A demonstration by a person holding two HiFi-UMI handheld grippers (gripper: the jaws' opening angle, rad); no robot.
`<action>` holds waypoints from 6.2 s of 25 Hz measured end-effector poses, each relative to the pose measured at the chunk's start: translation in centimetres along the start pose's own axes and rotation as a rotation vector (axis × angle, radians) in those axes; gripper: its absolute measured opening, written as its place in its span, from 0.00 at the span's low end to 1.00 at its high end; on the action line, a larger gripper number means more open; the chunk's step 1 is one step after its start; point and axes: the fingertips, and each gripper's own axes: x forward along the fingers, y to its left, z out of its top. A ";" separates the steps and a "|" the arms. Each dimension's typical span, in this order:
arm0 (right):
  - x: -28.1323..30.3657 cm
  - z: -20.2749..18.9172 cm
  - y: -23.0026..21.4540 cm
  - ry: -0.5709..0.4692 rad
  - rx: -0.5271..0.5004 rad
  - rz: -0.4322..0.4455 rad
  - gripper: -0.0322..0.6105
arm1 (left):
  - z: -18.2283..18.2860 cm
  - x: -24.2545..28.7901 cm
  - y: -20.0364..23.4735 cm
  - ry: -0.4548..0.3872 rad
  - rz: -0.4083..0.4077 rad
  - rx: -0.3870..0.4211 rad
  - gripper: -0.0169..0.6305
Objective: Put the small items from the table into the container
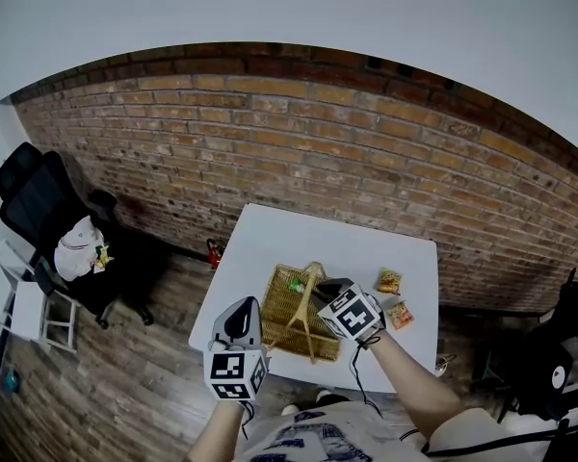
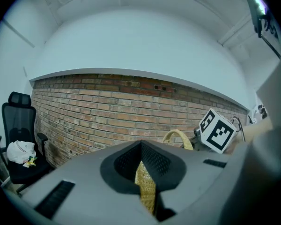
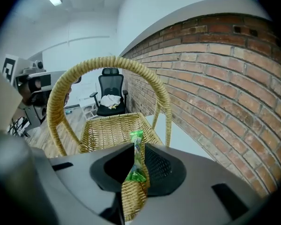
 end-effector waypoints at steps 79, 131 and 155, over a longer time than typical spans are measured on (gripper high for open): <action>-21.4 -6.3 -0.5 -0.421 0.336 -0.513 0.08 | 1.3 -2.0 -12.8 -0.027 -0.310 0.112 0.10; -20.5 -21.4 -20.9 -0.288 0.297 -0.249 0.08 | -7.0 13.0 -29.7 0.080 -0.090 0.097 0.10; -10.0 -27.5 -19.1 -0.076 0.397 -0.062 0.49 | -14.1 16.5 -28.8 0.223 -0.068 0.075 0.10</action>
